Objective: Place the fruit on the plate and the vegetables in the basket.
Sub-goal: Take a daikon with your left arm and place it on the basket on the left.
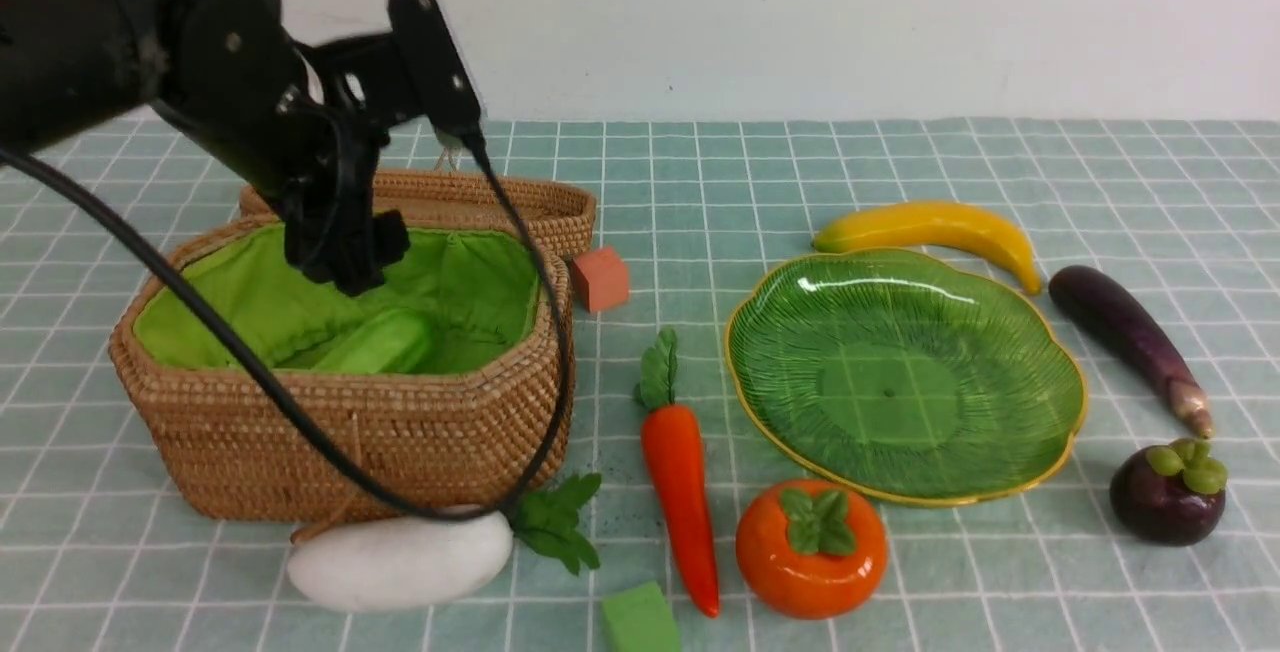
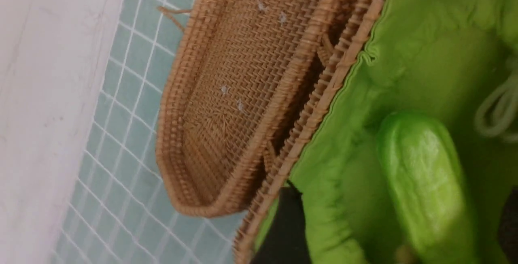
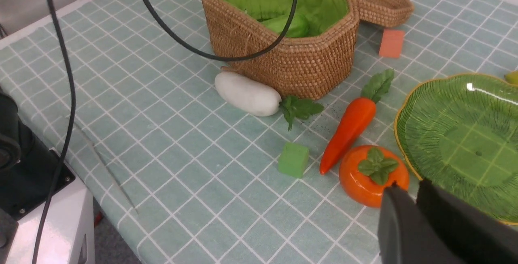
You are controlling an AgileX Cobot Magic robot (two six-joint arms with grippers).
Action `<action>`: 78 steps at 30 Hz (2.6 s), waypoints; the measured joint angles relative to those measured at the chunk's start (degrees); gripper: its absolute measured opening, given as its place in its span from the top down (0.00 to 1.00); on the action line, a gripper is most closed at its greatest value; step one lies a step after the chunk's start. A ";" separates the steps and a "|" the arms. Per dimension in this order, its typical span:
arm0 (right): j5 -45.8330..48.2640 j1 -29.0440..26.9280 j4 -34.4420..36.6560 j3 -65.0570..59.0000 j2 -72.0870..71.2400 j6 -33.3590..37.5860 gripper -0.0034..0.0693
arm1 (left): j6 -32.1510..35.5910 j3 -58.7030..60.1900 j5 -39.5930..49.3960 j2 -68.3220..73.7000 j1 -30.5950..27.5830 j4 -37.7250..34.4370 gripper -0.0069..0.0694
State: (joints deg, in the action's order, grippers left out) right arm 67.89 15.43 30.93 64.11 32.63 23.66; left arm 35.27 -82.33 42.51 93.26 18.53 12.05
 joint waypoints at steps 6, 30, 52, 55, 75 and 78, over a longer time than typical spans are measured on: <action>-0.09 0.00 0.07 0.04 0.00 0.00 0.85 | -17.91 1.39 10.73 -9.27 6.26 -3.45 0.78; 3.53 0.00 0.36 0.06 0.00 0.00 0.84 | -8.89 37.53 -16.21 -8.37 12.43 1.41 0.15; 4.68 0.00 2.89 0.06 -1.41 0.67 0.83 | -27.41 37.73 -19.29 1.00 12.43 17.86 0.26; 4.68 0.00 2.89 0.06 -2.26 1.35 0.83 | -27.41 37.73 -16.70 -1.30 14.02 16.62 0.26; -6.78 0.00 3.87 0.06 -2.87 1.46 0.83 | -17.72 14.78 2.35 -16.23 13.08 17.72 0.26; -8.76 0.00 4.42 0.11 -2.87 1.46 0.83 | -10.34 11.70 2.16 -11.54 7.97 15.09 0.26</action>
State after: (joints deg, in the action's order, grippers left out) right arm 59.14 15.43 35.35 64.22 29.76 25.12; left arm 24.92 -70.63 44.68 81.72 26.50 27.14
